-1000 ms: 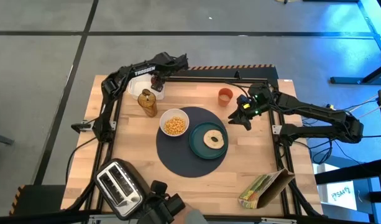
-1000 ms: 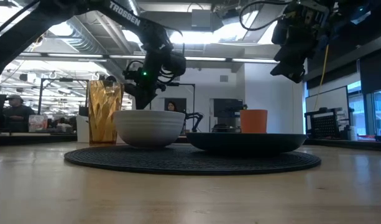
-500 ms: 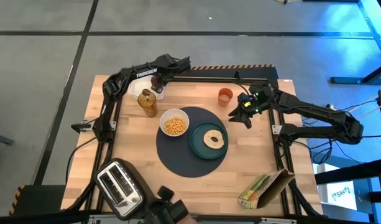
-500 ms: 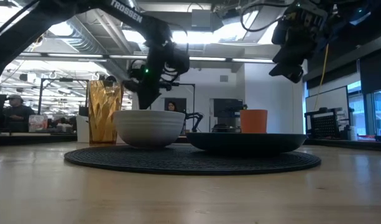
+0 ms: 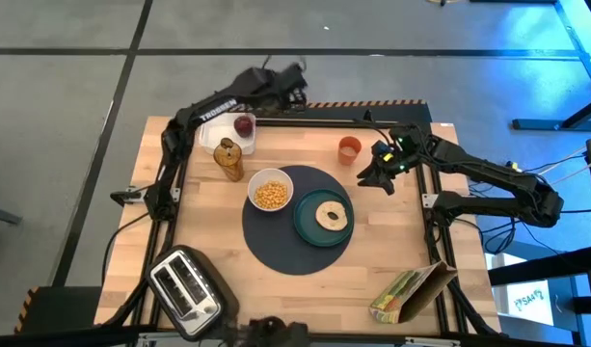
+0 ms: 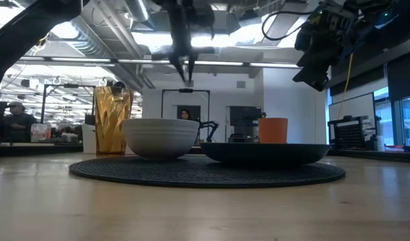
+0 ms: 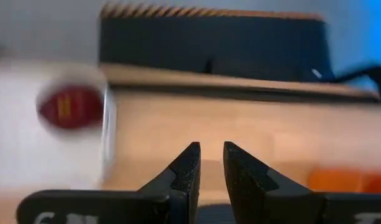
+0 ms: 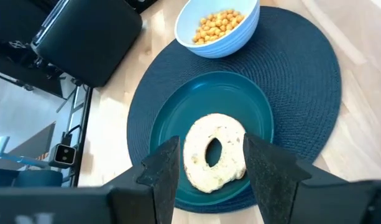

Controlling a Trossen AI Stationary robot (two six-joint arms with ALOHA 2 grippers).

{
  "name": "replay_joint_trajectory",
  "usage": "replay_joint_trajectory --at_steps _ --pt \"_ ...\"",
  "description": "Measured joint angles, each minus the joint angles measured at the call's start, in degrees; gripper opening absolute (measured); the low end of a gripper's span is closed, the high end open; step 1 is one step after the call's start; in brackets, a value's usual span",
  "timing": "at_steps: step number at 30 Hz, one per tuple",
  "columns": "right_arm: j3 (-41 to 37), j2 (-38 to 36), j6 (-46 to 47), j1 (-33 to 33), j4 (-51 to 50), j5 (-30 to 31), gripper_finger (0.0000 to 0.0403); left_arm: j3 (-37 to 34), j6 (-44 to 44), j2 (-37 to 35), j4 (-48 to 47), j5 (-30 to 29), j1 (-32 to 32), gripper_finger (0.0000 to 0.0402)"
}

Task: Arrange a breakfast setting
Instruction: Put the red apple on the green plate

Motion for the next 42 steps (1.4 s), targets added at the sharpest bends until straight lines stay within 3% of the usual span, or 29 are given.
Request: replay_joint_trajectory --at_steps 2,5,11,15,21,24,28,30,32,36,40,42 --pt "0.0 0.0 0.0 0.0 -0.1 -0.1 0.0168 4.3 14.0 0.0 -1.6 0.0 1.5 0.0064" --pt "0.0 0.0 0.1 0.0 -0.3 -0.1 0.0168 3.7 31.4 -1.5 -1.8 0.9 5.5 0.0064" --pt "0.0 0.1 3.5 0.0 -0.4 1.9 0.0168 3.4 63.0 0.0 -8.5 13.3 12.9 0.0064" --pt "0.0 0.1 7.5 0.0 -0.7 5.9 0.0168 3.4 79.9 1.6 -8.4 12.1 14.7 0.0064" --pt "0.0 0.1 13.6 0.0 -0.7 12.2 0.0168 3.4 114.4 1.9 -7.3 7.1 15.9 0.0064" --pt "0.0 0.1 17.1 0.0 -0.7 14.8 0.0168 3.4 129.2 1.9 -8.2 8.3 17.7 0.0064" --pt "0.0 0.1 21.5 0.0 -0.7 16.6 0.0168 2.4 129.1 1.9 -8.2 23.2 20.2 0.0064" --pt "0.0 0.1 23.8 0.1 -0.7 17.2 0.0168 1.1 123.1 2.0 -7.7 25.9 19.8 0.0064" --pt "0.0 0.1 25.6 0.1 -0.6 18.1 0.0168 -0.3 111.2 2.1 -3.7 23.3 19.1 0.0062" --pt "0.0 0.1 27.3 0.1 0.5 19.5 0.0168 -0.2 84.7 2.1 0.4 11.2 19.1 0.0056" --pt "0.0 0.1 27.4 0.0 6.0 18.6 0.0168 -2.0 76.0 1.9 -5.7 17.2 18.9 0.0047" --pt "0.0 0.1 27.4 0.0 9.7 17.4 0.0168 -4.1 70.1 2.0 -7.4 16.7 18.7 0.0042"
